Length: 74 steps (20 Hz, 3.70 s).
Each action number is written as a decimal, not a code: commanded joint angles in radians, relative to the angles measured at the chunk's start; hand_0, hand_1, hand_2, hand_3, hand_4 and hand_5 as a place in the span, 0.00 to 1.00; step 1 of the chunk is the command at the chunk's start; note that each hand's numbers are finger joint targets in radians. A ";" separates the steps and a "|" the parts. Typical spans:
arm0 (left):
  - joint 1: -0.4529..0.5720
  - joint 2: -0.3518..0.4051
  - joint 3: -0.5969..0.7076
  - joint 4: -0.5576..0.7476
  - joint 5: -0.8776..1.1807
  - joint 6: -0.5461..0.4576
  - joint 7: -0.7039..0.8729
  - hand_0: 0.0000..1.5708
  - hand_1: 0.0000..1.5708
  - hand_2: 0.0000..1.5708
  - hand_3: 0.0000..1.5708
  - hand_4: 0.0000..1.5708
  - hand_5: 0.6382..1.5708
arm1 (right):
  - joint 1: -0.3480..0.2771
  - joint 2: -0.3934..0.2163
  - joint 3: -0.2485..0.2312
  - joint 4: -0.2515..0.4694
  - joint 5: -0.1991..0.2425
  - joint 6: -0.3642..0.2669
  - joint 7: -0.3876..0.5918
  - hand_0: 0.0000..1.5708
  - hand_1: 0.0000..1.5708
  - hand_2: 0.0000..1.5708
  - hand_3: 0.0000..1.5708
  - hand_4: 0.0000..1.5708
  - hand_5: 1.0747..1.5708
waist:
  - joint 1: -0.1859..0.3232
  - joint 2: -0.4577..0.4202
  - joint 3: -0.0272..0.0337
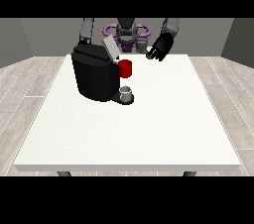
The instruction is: Insert the coffee pod into the coffee machine and close the lid
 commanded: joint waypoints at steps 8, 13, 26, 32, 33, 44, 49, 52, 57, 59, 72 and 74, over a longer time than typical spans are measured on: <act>-0.237 0.045 0.126 0.010 0.076 -0.144 0.094 0.61 0.61 0.74 0.86 0.33 1.00 | -0.034 0.025 0.026 -0.036 -0.007 0.025 -0.009 0.00 0.00 0.00 0.00 0.00 1.00 | -0.083 0.008 0.0001; -0.311 0.077 0.176 0.072 0.077 -0.120 0.144 0.81 0.81 0.82 0.81 0.31 1.00 | -0.047 0.038 0.104 -0.135 -0.013 -0.004 0.021 0.00 0.00 0.00 0.00 0.00 1.00 | -0.165 0.048 -0.0001; -0.422 0.140 0.190 0.120 0.051 -0.112 0.111 0.80 0.80 0.83 0.79 0.31 1.00 | -0.205 -0.041 -0.002 -0.201 -0.038 0.039 0.135 0.00 0.00 0.00 0.00 0.17 1.00 | -0.222 0.169 -0.0002; -0.450 0.170 0.190 0.128 0.034 -0.094 0.082 0.75 0.75 0.79 0.77 0.30 1.00 | -0.215 -0.052 -0.029 -0.199 -0.039 0.023 0.060 0.00 0.00 0.00 0.00 0.00 1.00 | -0.217 0.254 0.0002; -0.444 0.165 0.188 0.130 0.038 -0.109 0.084 0.76 0.76 0.80 0.78 0.30 1.00 | -0.186 -0.057 -0.041 -0.183 -0.048 0.025 0.047 0.00 0.00 0.00 0.00 0.04 1.00 | -0.216 0.243 0.0004; -0.466 0.137 0.193 0.155 0.040 -0.112 0.079 0.76 0.76 0.79 0.76 0.27 1.00 | -0.167 -0.027 -0.032 -0.159 -0.035 0.000 -0.006 0.00 0.00 0.00 0.00 0.10 1.00 | -0.200 0.260 0.0003; -0.491 0.122 0.191 0.157 0.041 -0.132 0.096 0.77 0.77 0.80 0.76 0.26 1.00 | -0.194 -0.038 -0.050 -0.135 -0.045 0.008 0.028 0.00 0.00 0.00 0.00 0.07 1.00 | -0.178 0.229 0.0004; -0.526 0.126 0.193 0.153 0.033 -0.121 0.119 0.78 0.78 0.81 0.77 0.25 1.00 | -0.201 -0.034 -0.054 -0.122 -0.047 0.003 0.026 0.00 0.00 0.00 0.00 0.11 1.00 | -0.188 0.232 0.0005; -0.508 0.088 0.170 0.141 0.017 -0.087 0.097 0.77 0.77 0.79 0.76 0.23 1.00 | -0.219 -0.023 -0.065 -0.102 -0.041 -0.029 0.032 0.00 0.00 0.00 0.00 0.07 1.00 | -0.166 0.231 0.0002; -0.512 0.122 0.178 0.139 0.011 -0.069 0.067 0.77 0.77 0.78 0.75 0.23 1.00 | -0.236 -0.045 -0.075 -0.102 -0.047 -0.011 0.005 0.00 0.00 0.00 0.00 0.00 1.00 | -0.163 0.273 0.0002; -0.432 0.188 0.126 0.187 -0.089 0.031 -0.036 0.75 0.75 0.74 0.65 0.00 1.00 | -0.206 -0.056 -0.046 -0.192 -0.042 0.016 0.084 0.00 0.00 0.00 0.00 0.00 1.00 | -0.222 0.268 -0.0003; -0.470 0.157 0.120 0.160 -0.086 0.008 -0.007 0.70 0.70 0.72 0.63 0.00 1.00 | -0.206 -0.068 -0.069 -0.121 -0.045 0.017 0.007 0.00 0.00 0.00 0.00 0.00 1.00 | -0.189 0.277 0.0004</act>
